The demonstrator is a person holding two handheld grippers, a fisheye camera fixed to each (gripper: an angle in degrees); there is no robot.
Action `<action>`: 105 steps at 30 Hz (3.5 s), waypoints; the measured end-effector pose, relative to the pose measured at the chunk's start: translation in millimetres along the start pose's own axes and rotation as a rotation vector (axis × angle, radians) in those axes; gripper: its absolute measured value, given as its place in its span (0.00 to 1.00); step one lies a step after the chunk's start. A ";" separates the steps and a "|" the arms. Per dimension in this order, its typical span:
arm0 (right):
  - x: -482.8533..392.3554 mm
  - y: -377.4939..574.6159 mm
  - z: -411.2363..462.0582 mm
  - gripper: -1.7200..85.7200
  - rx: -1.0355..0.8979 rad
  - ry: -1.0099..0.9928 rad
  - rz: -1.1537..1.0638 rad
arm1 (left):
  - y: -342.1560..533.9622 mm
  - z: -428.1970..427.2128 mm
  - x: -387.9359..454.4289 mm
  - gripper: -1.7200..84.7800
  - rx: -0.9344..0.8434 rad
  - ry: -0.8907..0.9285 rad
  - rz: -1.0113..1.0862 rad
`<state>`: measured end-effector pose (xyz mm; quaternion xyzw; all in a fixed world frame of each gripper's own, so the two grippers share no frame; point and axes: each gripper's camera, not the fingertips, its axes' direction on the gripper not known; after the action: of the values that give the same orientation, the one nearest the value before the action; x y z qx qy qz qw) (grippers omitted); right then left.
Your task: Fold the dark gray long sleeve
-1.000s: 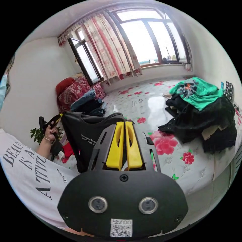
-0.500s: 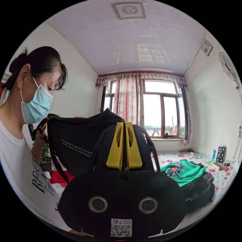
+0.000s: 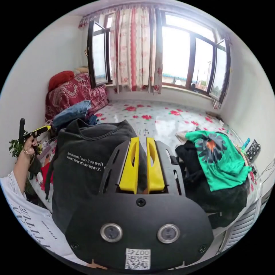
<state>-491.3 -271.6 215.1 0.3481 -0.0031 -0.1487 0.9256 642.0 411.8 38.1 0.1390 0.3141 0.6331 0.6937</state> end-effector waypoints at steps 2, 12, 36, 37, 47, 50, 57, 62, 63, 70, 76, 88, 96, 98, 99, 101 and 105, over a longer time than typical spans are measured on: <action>9.6 41.1 26.2 0.06 -0.099 -0.050 0.030 | 34.7 23.0 -6.9 0.13 -0.058 -0.034 -0.024; 39.0 239.8 76.8 0.10 -0.553 -0.160 0.348 | 201.1 60.4 27.3 0.12 -0.535 0.060 0.030; 46.7 226.3 44.8 0.08 -0.584 -0.266 0.205 | 169.7 108.4 40.6 0.12 -0.767 -0.025 0.113; 37.7 227.6 51.0 0.07 -0.606 -0.269 0.182 | 166.3 111.2 42.7 0.10 -0.770 -0.035 0.133; 121.8 224.8 -60.2 0.02 -0.421 -0.198 0.293 | 142.5 69.4 -4.2 0.01 -0.651 -0.001 0.153; 165.0 258.1 -85.5 0.02 -0.425 -0.325 0.456 | 144.8 56.1 -33.2 0.01 -0.632 0.135 0.067; 165.7 305.0 -69.2 0.02 -0.539 -0.426 0.544 | 173.0 71.7 -48.5 0.01 -0.714 0.194 0.036; 210.5 274.3 -52.6 0.02 -0.468 -0.549 0.643 | 138.2 95.9 -101.6 0.01 -0.619 0.360 -0.203; 223.4 251.4 -48.9 0.02 -0.431 -0.576 0.645 | 127.7 99.8 -107.1 0.01 -0.596 0.383 -0.226; 242.4 64.8 -137.1 0.02 0.055 -0.668 0.384 | -43.5 56.9 -124.9 0.01 -0.140 0.652 -0.228; 229.3 57.8 -217.3 0.02 0.208 -0.707 0.225 | -69.2 -52.2 -120.5 0.01 0.050 0.681 -0.006; 182.6 307.6 -116.1 0.02 -0.485 -0.475 0.626 | 192.4 23.7 -92.4 0.02 -0.721 0.390 -0.132; 180.3 279.1 -110.8 0.02 -0.512 -0.306 0.599 | 190.7 18.6 -84.2 0.06 -0.829 0.269 -0.118; 186.0 250.8 -106.5 0.03 -0.470 -0.239 0.561 | 156.0 13.8 -87.4 0.07 -0.747 0.216 -0.112; 191.1 232.0 -99.2 0.03 -0.447 -0.210 0.546 | 146.6 14.8 -87.5 0.07 -0.727 0.210 -0.115; 201.7 203.6 -82.5 0.04 -0.431 -0.188 0.548 | 108.0 27.9 -82.1 0.09 -0.658 0.206 -0.129; 229.4 141.7 -38.9 0.05 -0.394 -0.066 0.542 | 49.6 67.9 -52.6 0.09 -0.625 0.187 -0.088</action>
<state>-229.0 -209.2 254.6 0.1439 -0.0966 0.0939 0.9804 644.2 382.8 132.9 -0.1533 0.1727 0.6784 0.6975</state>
